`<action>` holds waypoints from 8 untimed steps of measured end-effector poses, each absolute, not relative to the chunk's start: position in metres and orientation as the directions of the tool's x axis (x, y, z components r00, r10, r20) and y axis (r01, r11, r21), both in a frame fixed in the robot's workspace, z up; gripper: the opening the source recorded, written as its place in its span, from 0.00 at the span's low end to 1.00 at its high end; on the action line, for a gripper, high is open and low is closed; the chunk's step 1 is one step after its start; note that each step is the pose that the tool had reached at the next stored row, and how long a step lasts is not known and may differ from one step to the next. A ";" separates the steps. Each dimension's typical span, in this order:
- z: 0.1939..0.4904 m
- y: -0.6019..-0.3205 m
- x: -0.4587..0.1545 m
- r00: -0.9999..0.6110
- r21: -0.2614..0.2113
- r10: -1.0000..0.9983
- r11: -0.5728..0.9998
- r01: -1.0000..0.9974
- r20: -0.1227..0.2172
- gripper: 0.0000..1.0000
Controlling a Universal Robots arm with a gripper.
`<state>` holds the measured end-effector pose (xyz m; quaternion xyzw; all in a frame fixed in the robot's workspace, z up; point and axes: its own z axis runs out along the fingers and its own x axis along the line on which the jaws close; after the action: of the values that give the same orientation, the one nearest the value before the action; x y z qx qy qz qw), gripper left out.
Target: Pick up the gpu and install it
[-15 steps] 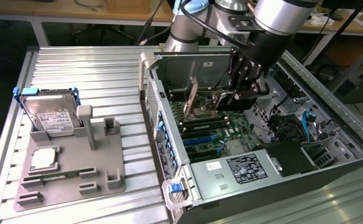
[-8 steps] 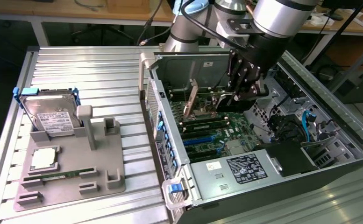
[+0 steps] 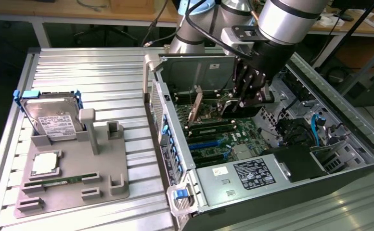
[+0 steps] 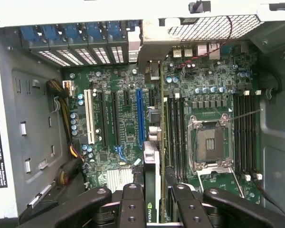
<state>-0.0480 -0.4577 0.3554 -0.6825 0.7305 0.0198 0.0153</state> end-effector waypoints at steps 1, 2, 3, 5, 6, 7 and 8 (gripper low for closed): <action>0.355 -0.458 -0.048 -0.068 0.008 -0.996 0.068 -0.998 -0.049 0.27; 0.351 -0.458 -0.048 -0.068 0.008 -0.996 0.068 -0.998 -0.049 0.27; 0.349 -0.458 -0.048 -0.068 0.008 -0.996 0.068 -0.998 -0.049 0.27; 0.349 -0.458 -0.048 -0.068 0.008 -0.996 0.068 -0.998 -0.049 0.27; 0.349 -0.458 -0.048 -0.068 0.008 -0.996 0.068 -0.998 -0.049 0.27; 0.349 -0.458 -0.048 -0.068 0.008 -0.996 0.068 -0.998 -0.049 0.27; 0.349 -0.458 -0.048 -0.068 0.008 -0.996 0.068 -0.998 -0.049 0.27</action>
<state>-0.0480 -0.4577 0.3485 -0.6825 0.7305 0.0198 0.0153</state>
